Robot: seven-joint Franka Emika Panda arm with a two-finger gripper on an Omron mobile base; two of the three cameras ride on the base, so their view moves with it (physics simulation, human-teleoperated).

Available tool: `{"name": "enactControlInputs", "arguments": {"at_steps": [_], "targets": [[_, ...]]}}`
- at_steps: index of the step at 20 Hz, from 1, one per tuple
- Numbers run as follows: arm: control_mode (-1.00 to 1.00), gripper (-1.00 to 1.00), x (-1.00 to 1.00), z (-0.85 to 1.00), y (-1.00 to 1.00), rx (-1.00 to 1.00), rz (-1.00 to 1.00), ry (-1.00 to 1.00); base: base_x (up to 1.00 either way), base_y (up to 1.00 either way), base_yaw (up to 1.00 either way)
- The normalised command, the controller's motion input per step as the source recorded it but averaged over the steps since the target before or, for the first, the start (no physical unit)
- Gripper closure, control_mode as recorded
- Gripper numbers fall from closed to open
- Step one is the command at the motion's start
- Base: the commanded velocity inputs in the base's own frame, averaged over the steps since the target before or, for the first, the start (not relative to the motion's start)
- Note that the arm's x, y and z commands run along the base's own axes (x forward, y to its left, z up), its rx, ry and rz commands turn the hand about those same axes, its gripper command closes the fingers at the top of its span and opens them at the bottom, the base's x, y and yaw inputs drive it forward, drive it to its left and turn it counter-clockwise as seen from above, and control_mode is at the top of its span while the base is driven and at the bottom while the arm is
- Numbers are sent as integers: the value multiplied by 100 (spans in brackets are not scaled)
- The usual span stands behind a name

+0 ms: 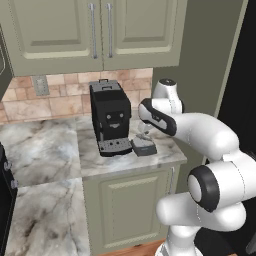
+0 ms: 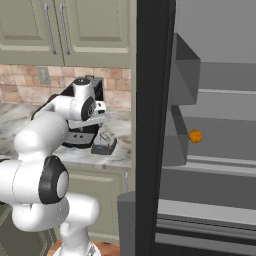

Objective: Take the fish from the fridge and place it on the digital scale on the counter by the fridge. Wait a few seconds for a reading, then move it to the plate on the dining counter.

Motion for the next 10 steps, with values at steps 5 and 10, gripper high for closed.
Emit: {"name": "enactControlInputs", "arguments": {"at_steps": [5, 10], "targets": [[-100, -100, 0, 0, 0, 0, 0, 0, 0, 0, 0], [-100, -100, 0, 0, 0, 0, 0, 0, 0, 0, 0]]}}
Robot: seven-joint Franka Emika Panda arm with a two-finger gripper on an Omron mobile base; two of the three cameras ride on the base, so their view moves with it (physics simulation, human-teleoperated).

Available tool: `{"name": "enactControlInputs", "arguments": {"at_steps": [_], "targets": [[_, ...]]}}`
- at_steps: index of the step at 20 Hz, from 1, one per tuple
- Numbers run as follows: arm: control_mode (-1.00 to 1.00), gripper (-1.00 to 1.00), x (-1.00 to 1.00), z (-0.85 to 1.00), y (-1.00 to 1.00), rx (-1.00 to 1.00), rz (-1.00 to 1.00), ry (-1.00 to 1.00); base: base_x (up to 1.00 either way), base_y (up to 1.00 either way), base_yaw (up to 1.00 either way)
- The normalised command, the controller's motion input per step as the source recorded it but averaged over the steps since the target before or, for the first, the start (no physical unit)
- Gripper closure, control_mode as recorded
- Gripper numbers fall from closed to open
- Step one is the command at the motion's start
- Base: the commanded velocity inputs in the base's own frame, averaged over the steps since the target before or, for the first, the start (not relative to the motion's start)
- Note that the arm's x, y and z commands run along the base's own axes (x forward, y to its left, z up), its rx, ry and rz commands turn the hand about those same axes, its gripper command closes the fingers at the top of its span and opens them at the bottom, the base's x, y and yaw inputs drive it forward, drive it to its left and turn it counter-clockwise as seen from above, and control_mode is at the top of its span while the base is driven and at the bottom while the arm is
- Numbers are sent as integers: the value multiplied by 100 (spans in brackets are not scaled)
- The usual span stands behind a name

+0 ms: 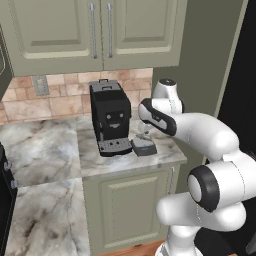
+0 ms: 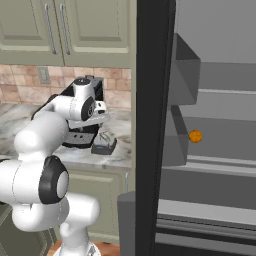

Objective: Take the fish from the fridge and place it on the digital scale on the counter by the fridge. Wait a few seconds for a reading, then move it to the plate on the dining counter.

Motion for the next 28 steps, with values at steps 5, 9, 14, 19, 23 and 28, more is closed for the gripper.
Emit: {"name": "enactControlInputs", "arguments": {"at_steps": [5, 9, 14, 19, 23, 28], "targets": [[-100, -100, 0, 0, 0, 0, 0, 0, 0, 0, 0], [-100, -100, 0, 0, 0, 0, 0, 0, 0, 0, 0], [-100, -100, 0, 0, 0, 0, 0, 0, 0, 0, 0], [-100, -100, 0, 0, 0, 0, 0, 0, 0, 0, 0], [-100, -100, 0, 0, 0, 0, 0, 0, 0, 0, 0], [-100, -100, 0, 0, 0, 0, 0, 0, 0, 0, 0]]}}
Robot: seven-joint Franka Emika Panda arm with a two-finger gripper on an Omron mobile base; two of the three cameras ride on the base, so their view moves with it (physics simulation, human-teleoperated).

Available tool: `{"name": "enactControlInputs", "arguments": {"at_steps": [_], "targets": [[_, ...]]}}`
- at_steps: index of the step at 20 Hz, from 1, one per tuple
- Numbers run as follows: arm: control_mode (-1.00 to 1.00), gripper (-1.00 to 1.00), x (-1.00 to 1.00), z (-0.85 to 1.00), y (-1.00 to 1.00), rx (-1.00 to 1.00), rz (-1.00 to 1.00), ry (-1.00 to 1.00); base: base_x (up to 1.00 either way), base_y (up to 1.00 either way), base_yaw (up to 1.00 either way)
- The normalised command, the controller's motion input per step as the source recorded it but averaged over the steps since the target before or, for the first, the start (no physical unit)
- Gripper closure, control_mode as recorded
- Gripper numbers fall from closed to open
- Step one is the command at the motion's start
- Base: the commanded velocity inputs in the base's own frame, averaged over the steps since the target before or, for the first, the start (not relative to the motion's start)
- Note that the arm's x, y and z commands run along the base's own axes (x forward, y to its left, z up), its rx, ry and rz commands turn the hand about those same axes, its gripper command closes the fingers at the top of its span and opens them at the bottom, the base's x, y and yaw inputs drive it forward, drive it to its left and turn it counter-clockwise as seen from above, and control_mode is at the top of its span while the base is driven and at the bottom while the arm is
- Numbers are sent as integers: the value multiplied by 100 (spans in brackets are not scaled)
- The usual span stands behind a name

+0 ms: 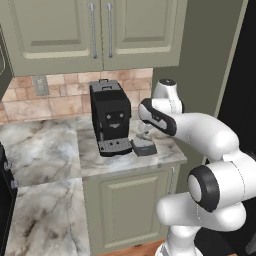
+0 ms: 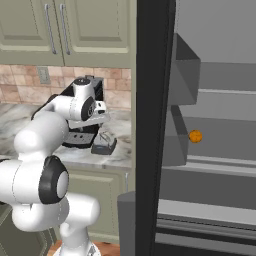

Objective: Take the fish from the fridge and place it on the digital scale on the counter by the fridge. Wait a few seconds for a reading, then move it to the plate on the dining counter.

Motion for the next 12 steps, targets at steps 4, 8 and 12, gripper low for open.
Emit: {"name": "enactControlInputs", "arguments": {"at_steps": [4, 8, 12], "targets": [[-100, -100, 0, 0, 0, 0, 0, 0, 0, 0, 0], [-100, -100, 0, 0, 0, 0, 0, 0, 0, 0, 0], [-100, -100, 0, 0, 0, 0, 0, 0, 0, 0, 0]]}}
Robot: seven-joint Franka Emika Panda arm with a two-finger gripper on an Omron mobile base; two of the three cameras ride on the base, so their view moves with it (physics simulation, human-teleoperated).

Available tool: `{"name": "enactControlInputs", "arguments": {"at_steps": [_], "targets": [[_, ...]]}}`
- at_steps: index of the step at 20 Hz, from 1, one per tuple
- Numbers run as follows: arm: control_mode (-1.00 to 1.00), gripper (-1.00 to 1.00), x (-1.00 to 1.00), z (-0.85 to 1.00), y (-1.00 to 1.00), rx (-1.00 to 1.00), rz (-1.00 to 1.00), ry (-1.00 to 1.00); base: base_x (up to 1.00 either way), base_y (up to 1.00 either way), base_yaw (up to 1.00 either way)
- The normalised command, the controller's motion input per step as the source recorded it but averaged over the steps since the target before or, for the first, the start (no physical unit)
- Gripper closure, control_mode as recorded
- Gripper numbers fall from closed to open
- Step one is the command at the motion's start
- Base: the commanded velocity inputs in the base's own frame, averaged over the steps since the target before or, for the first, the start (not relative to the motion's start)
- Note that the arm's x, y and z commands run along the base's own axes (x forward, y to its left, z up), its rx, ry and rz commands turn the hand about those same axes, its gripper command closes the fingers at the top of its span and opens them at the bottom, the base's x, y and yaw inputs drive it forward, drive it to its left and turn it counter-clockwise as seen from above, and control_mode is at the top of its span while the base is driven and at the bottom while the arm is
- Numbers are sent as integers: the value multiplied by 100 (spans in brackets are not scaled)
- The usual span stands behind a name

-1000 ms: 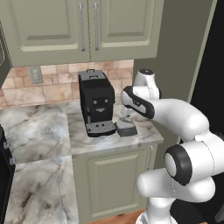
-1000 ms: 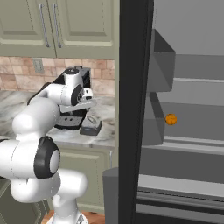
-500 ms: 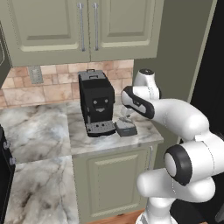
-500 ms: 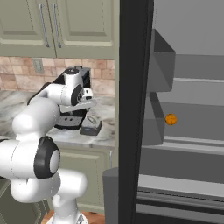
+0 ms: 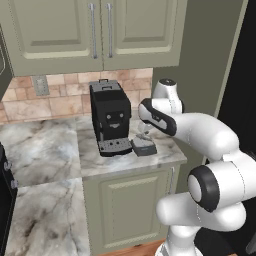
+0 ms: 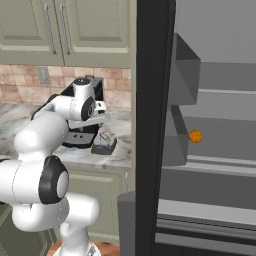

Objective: Take the fish from the fridge and place it on the digital scale on the counter by the fridge. Wait a few seconds for a reading, then move it to the plate on the dining counter.

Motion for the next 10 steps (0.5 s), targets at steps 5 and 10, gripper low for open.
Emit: {"name": "enactControlInputs", "arguments": {"at_steps": [5, 10], "targets": [[-100, -100, 0, 0, 0, 0, 0, 0, 0, 0, 0], [-100, -100, 0, 0, 0, 0, 0, 0, 0, 0, 0]]}}
